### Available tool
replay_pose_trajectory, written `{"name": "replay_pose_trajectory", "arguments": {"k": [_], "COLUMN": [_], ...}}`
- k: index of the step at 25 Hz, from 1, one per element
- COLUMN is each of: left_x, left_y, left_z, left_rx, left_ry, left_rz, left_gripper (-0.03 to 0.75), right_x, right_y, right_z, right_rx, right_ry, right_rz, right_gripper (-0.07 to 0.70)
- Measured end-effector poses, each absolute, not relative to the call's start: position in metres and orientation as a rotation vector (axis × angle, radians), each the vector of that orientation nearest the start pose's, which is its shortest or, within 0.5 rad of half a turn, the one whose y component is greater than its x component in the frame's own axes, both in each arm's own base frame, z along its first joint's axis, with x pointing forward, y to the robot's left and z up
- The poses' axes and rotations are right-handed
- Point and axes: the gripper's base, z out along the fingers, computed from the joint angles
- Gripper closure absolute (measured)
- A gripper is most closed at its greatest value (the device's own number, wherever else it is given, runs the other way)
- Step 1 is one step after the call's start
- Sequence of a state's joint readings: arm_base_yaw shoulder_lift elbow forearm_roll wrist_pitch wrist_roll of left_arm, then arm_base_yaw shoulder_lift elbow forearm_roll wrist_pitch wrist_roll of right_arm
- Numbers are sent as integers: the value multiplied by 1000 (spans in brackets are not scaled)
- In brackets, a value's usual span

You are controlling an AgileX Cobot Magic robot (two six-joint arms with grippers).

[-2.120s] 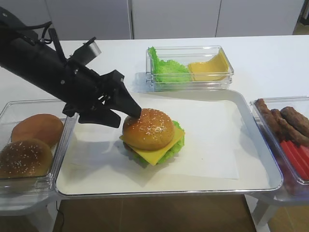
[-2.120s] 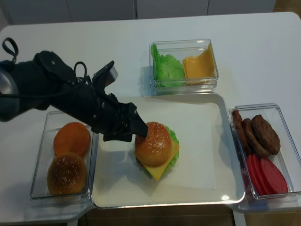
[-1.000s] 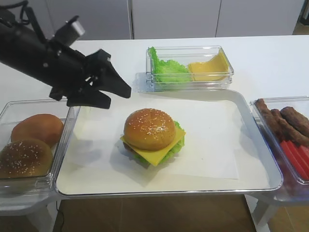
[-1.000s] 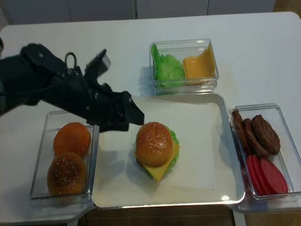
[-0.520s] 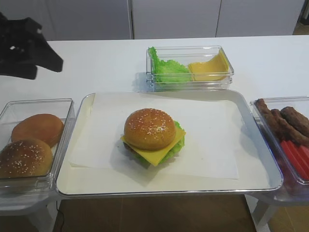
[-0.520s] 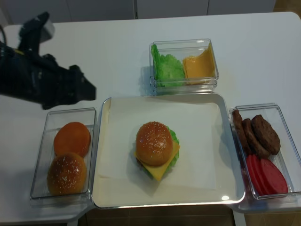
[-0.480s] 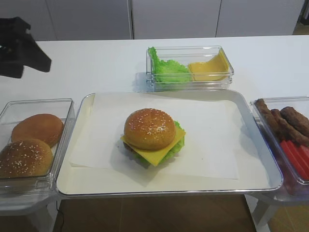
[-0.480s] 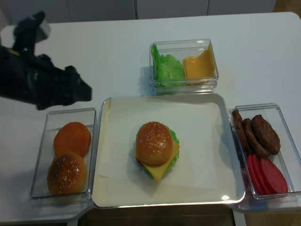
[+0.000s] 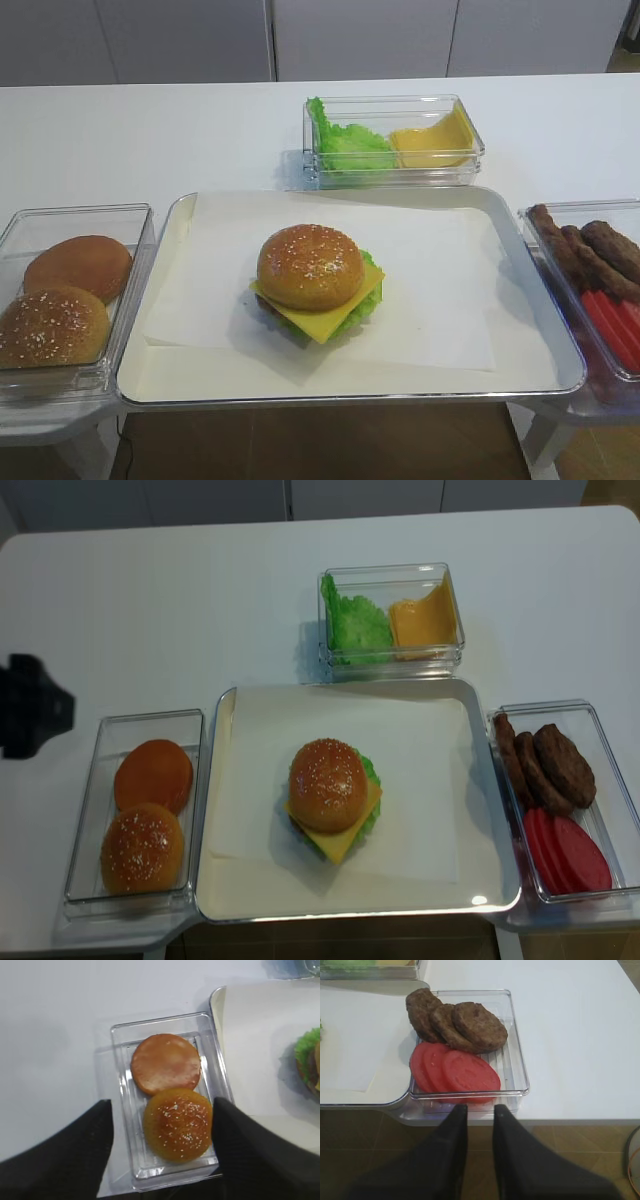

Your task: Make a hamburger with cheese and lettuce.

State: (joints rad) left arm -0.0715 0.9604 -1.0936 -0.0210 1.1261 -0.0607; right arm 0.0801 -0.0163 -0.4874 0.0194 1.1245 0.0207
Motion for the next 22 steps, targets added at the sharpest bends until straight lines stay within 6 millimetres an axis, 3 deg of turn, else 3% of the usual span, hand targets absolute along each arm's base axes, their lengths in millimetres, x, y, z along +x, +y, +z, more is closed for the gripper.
{"name": "replay_pose_trajectory", "arguments": {"k": [4, 22], "left_x": [135, 29], "left_y": [-9, -1], "left_z": [380, 314], "left_rx": [-19, -50], "left_ry": [2432, 2296], "left_rz": [-62, -85], "left_gripper": [257, 257], "right_x": [-9, -9], "right_y": [1, 1], "right_z": [269, 269], "right_rx": [-64, -62], "right_ry": [2104, 2104], "right_rz": [84, 85], "right_gripper": [496, 497]}}
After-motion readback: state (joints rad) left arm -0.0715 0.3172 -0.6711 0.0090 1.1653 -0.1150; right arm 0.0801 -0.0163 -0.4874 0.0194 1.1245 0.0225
